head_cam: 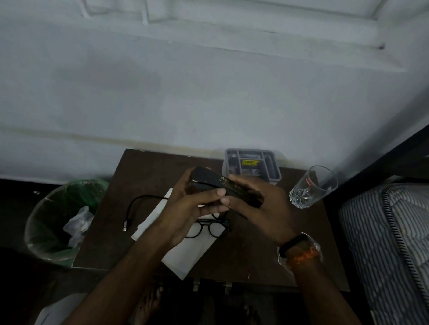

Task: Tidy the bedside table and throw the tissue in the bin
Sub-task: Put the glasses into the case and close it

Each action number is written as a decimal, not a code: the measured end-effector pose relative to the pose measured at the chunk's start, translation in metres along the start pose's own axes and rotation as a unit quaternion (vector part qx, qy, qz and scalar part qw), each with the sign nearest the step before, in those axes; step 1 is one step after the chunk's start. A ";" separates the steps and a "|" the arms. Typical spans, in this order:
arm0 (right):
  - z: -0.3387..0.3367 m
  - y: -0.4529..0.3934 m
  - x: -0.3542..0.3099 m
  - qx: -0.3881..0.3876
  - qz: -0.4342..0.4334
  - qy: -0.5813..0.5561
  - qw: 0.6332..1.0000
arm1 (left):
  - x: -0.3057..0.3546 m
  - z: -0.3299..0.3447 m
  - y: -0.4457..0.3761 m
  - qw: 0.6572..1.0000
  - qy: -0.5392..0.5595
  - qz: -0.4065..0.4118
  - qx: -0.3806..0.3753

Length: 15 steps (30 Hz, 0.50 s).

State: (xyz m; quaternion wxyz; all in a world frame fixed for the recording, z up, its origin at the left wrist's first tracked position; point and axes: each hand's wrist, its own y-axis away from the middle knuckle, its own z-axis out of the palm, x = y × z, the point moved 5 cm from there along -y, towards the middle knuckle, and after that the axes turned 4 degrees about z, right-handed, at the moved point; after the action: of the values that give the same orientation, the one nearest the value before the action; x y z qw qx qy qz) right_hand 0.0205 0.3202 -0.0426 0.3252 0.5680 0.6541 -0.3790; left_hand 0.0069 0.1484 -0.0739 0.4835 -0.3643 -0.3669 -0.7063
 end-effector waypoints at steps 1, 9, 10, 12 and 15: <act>-0.002 0.000 -0.001 0.012 -0.017 0.032 0.999 | 0.000 -0.002 0.000 1.000 0.004 0.000 0.004; 0.002 0.001 0.001 0.021 -0.118 0.210 0.970 | 0.001 -0.009 -0.005 0.998 -0.059 0.006 -0.013; 0.003 0.002 0.000 0.025 -0.135 0.225 0.965 | 0.001 -0.010 -0.005 0.998 -0.065 0.005 -0.016; 0.005 0.003 -0.002 0.041 -0.164 0.255 0.952 | 0.000 -0.011 -0.005 0.998 -0.062 0.002 -0.021; 0.009 0.002 -0.008 0.068 -0.186 0.280 0.939 | -0.001 -0.012 -0.004 0.999 -0.032 -0.011 -0.029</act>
State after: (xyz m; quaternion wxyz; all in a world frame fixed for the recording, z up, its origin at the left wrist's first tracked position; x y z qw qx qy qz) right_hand 0.0240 0.3090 -0.0406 0.0128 0.5402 0.7854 -0.3021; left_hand 0.0020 0.1398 -0.0811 0.4530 -0.3966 -0.3651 -0.7100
